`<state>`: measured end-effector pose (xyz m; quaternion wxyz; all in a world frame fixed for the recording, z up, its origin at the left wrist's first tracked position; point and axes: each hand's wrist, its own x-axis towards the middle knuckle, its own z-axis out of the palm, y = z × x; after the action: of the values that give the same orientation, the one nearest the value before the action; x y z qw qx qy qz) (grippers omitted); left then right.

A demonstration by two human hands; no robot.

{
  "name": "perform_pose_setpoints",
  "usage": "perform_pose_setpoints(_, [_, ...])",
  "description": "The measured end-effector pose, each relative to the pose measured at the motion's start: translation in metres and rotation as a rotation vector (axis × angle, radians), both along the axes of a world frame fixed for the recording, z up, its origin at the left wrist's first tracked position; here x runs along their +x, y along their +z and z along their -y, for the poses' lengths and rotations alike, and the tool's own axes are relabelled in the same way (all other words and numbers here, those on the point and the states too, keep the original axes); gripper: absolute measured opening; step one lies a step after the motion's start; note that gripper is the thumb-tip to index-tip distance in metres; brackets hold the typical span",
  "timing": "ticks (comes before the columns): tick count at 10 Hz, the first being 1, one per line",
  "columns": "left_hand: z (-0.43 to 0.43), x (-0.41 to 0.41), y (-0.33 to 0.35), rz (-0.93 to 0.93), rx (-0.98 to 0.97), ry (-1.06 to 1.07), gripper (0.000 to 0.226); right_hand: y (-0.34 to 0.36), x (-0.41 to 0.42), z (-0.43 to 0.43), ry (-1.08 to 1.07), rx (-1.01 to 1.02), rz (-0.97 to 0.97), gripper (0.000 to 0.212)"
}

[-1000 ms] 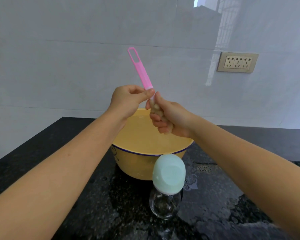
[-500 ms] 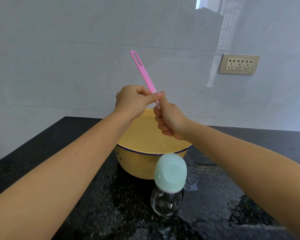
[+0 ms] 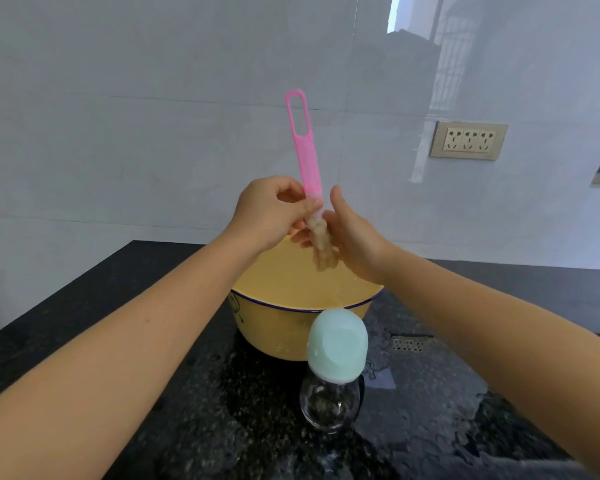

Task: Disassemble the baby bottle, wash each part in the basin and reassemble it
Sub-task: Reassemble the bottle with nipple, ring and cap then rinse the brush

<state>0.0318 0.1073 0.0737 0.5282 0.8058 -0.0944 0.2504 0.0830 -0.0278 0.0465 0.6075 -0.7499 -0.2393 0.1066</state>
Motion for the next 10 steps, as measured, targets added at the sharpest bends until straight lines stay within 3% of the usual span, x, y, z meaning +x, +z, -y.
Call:
perform_pose_setpoints(2, [0.011, -0.017, -0.002, 0.109, 0.316, -0.05, 0.008, 0.017, -0.009, 0.022, -0.253, -0.136, 0.103, 0.013])
perform_pose_setpoints(3, [0.02, -0.022, -0.005, 0.215, 0.539, -0.053, 0.012, 0.02, -0.014, 0.032, -0.315, -0.155, 0.087, 0.013])
perform_pose_setpoints(5, [0.034, -0.031, -0.016, 0.44, 0.86, -0.133, 0.017, 0.023, -0.025, 0.033, -0.216, -0.252, 0.046, 0.011])
perform_pose_setpoints(6, [0.038, -0.032, -0.022, 0.514, 0.949, -0.159, 0.025, 0.022, -0.03, 0.036, -0.224, -0.148, 0.044, 0.014])
perform_pose_setpoints(7, [0.038, -0.032, -0.026, 0.485, 0.946, -0.173, 0.013, 0.022, -0.035, 0.037, -0.274, -0.153, 0.106, 0.014])
perform_pose_setpoints(8, [0.035, -0.036, -0.027, 0.389, 0.872, -0.188, 0.022, 0.022, -0.039, 0.039, -0.384, -0.183, 0.183, 0.01])
perform_pose_setpoints(10, [0.016, -0.055, -0.031, 0.214, 0.541, -0.068, 0.02, 0.012, -0.046, 0.055, -0.59, -0.268, 0.412, 0.022])
